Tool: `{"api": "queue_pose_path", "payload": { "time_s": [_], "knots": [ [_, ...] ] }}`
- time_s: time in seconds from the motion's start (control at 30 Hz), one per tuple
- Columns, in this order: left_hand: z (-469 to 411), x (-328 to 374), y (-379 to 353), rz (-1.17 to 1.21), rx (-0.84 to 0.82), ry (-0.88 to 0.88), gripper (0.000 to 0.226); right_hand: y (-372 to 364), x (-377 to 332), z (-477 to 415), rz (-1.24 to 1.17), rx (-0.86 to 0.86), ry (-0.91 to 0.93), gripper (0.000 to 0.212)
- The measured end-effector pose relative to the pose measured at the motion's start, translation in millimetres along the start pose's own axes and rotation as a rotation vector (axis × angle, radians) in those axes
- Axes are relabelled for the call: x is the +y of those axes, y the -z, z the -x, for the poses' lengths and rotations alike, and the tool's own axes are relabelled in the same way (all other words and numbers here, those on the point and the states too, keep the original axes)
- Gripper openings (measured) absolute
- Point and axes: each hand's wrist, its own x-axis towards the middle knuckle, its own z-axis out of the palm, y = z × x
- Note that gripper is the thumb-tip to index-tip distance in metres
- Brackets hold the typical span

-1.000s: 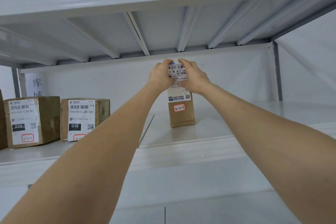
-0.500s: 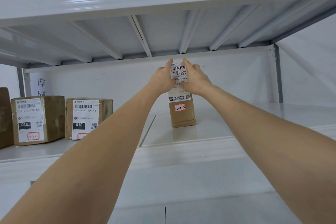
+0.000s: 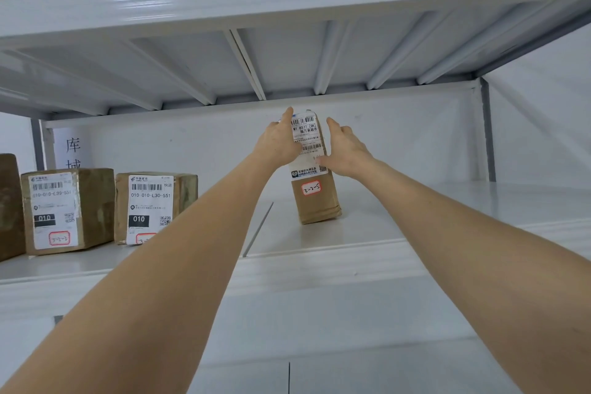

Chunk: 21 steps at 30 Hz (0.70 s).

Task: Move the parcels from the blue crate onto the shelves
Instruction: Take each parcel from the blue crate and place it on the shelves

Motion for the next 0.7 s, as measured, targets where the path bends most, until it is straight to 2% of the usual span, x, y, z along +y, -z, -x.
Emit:
{"api": "queue_pose_path", "payload": {
  "time_s": [0.7],
  "knots": [
    [4.7,-0.3,4.3,-0.010,0.060,0.072,0.073,-6.7,0.5,8.3,-0.019,-0.048,-0.027,0.080]
  ]
}}
